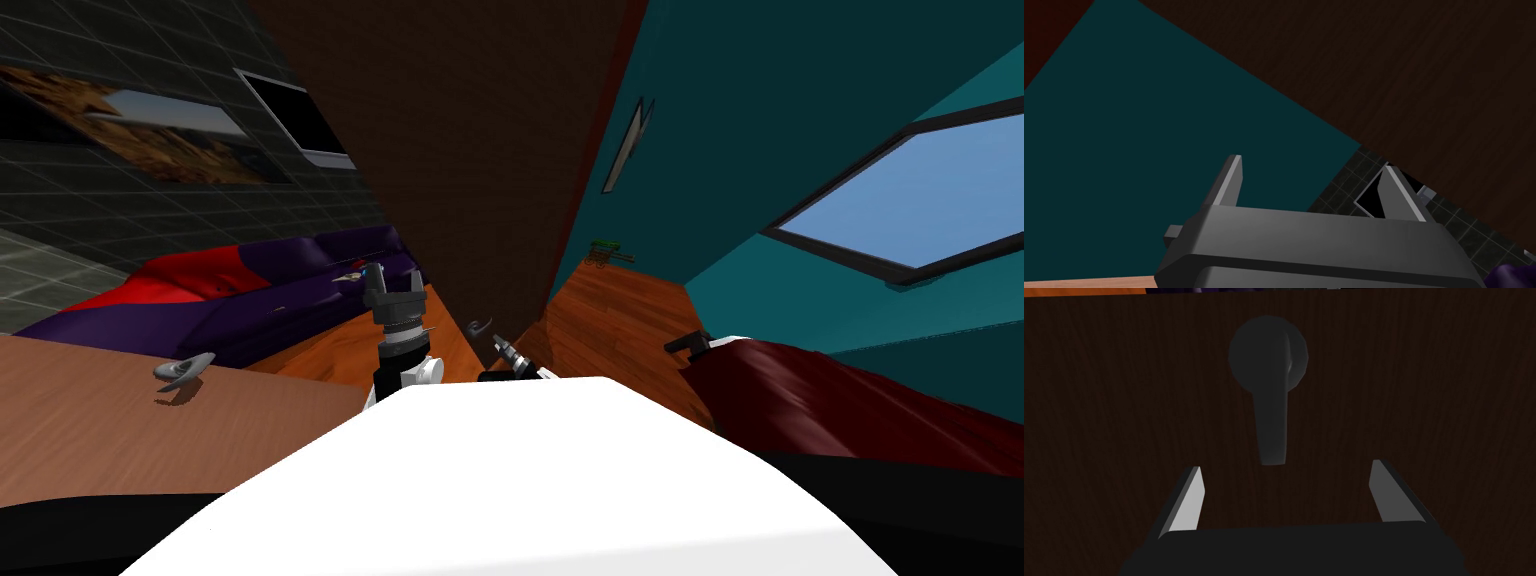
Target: Push the door open
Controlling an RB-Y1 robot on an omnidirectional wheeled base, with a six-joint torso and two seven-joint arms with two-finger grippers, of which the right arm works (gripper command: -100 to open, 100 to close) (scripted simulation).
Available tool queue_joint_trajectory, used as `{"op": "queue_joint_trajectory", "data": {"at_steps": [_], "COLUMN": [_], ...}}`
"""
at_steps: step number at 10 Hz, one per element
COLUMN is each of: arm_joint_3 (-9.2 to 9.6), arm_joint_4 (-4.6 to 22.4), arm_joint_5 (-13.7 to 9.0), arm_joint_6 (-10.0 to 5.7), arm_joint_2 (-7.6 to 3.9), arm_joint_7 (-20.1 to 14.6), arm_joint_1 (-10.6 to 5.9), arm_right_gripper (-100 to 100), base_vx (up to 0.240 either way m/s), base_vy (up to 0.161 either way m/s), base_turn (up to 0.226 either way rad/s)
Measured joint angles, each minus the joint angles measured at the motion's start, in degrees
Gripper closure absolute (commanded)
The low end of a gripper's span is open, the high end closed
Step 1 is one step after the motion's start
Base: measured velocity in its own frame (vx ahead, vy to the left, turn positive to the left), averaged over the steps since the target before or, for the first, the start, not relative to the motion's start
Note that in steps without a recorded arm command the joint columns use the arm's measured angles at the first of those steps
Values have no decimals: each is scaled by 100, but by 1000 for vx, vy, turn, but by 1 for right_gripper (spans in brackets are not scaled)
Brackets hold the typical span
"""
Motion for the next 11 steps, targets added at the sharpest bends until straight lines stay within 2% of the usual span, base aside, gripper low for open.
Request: {"op": "queue_joint_trajectory", "data": {"at_steps": [2,3,8,9,11], "arm_joint_3": [-31,-33,-31,-31,-224], "arm_joint_4": [59,63,60,60,168], "arm_joint_5": [0,0,0,0,-46], "arm_joint_6": [-16,-20,-16,-16,-7], "arm_joint_2": [43,47,43,43,144], "arm_joint_7": [19,21,19,19,101], "arm_joint_1": [-10,-13,-10,-10,-26], "arm_right_gripper": [-100,100,100,-100,-100], "base_vx": [89,-6,-12,-101,-175], "base_vy": [85,-3,-11,28,43], "base_turn": [8,-2,1,-153,-116]}}
